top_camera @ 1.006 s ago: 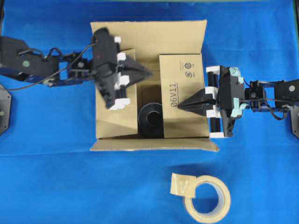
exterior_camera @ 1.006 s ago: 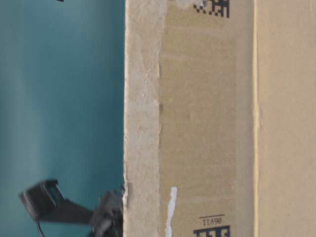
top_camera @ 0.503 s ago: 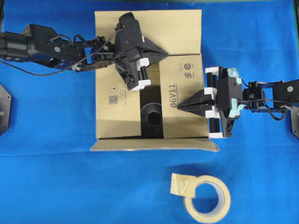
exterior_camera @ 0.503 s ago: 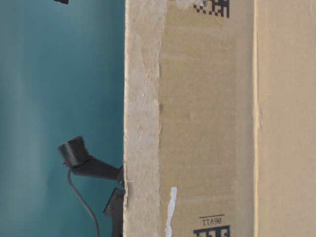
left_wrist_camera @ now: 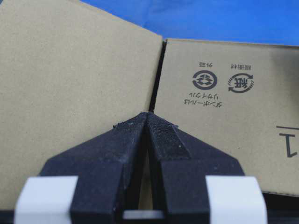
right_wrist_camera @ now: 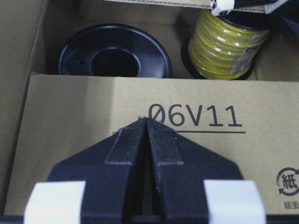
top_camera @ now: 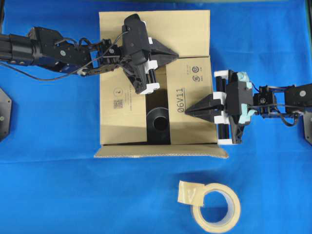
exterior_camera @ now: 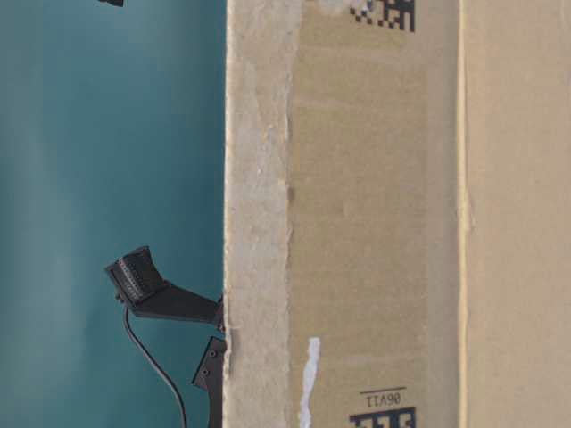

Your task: Close the cardboard box.

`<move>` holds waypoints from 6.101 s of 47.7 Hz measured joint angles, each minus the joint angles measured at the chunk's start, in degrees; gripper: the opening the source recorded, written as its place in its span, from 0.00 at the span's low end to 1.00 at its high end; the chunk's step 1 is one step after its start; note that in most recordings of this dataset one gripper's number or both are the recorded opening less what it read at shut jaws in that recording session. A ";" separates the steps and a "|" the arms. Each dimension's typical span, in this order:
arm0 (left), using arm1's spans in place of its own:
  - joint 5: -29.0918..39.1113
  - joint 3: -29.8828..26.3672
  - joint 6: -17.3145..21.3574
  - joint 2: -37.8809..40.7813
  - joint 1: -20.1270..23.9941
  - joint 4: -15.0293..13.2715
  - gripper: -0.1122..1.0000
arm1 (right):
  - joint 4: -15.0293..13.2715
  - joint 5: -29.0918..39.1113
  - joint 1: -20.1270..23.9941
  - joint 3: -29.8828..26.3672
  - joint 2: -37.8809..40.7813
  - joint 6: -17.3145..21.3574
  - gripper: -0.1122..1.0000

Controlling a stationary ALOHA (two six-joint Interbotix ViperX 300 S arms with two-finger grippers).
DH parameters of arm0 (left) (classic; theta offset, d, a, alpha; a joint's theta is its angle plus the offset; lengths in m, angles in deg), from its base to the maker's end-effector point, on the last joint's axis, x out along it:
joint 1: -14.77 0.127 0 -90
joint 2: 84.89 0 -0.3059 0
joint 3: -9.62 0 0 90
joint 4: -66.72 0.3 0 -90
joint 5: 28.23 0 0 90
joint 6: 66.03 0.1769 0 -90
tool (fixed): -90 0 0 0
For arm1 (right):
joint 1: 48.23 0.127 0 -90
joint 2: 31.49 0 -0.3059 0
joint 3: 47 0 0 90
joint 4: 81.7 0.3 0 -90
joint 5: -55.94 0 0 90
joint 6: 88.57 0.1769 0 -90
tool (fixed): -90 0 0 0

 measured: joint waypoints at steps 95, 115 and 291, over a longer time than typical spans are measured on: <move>-0.26 1.32 -0.97 0.00 -0.09 0.00 0.10 | 0.44 3.87 2.99 4.75 -12.83 0.09 0.10; -0.26 1.23 -0.88 0.00 -0.18 0.00 0.10 | 4.31 3.34 1.49 4.48 -4.75 0.26 0.10; 32.52 6.15 -17.84 -15.03 -4.83 0.00 0.10 | 4.48 0.70 -1.23 4.22 -4.39 -0.35 0.10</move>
